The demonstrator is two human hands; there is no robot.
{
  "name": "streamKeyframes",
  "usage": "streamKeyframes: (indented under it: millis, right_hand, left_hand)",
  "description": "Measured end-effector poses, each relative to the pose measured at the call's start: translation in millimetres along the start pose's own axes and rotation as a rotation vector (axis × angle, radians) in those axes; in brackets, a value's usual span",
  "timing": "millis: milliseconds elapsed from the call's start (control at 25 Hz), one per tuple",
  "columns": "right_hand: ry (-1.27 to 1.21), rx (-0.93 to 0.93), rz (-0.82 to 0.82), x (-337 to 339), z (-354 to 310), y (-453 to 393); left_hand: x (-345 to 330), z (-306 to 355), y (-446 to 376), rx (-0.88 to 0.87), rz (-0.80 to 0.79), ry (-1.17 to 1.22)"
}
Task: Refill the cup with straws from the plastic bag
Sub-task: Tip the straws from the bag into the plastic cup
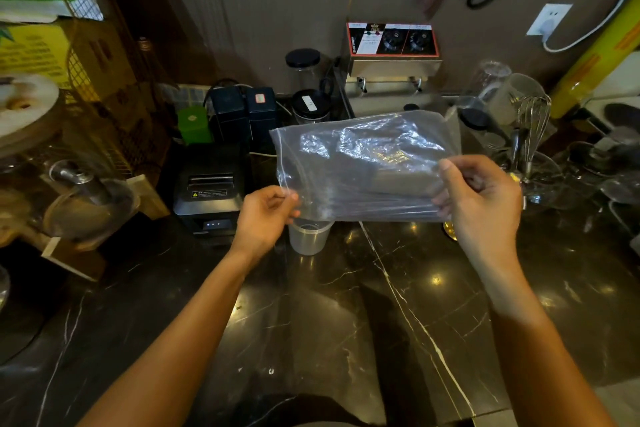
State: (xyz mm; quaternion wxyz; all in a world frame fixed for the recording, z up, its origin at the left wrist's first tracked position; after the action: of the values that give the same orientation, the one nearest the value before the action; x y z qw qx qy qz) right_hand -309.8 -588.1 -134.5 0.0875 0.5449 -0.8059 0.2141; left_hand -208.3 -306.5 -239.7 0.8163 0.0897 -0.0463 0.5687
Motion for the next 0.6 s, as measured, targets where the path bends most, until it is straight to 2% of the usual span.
streamKeyframes:
  millis: [600]
  right_hand:
    - [0.251,0.071,-0.161,-37,-45,-61]
  left_hand:
    - [-7,-38,4,0.166,-0.020,0.175]
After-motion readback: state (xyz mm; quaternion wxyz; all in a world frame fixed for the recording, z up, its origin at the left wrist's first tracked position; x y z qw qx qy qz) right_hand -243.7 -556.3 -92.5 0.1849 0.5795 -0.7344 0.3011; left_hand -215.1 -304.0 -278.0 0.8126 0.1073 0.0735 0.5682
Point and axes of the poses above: each hand's wrist, its own y-axis away from the middle knuckle, its own x-axis out of the back of the hand, z = x × y, the point moved 3 cm from there along -y, towards the middle knuckle, and after that the axes turned 13 degrees about -z, right-handed, at the moved point
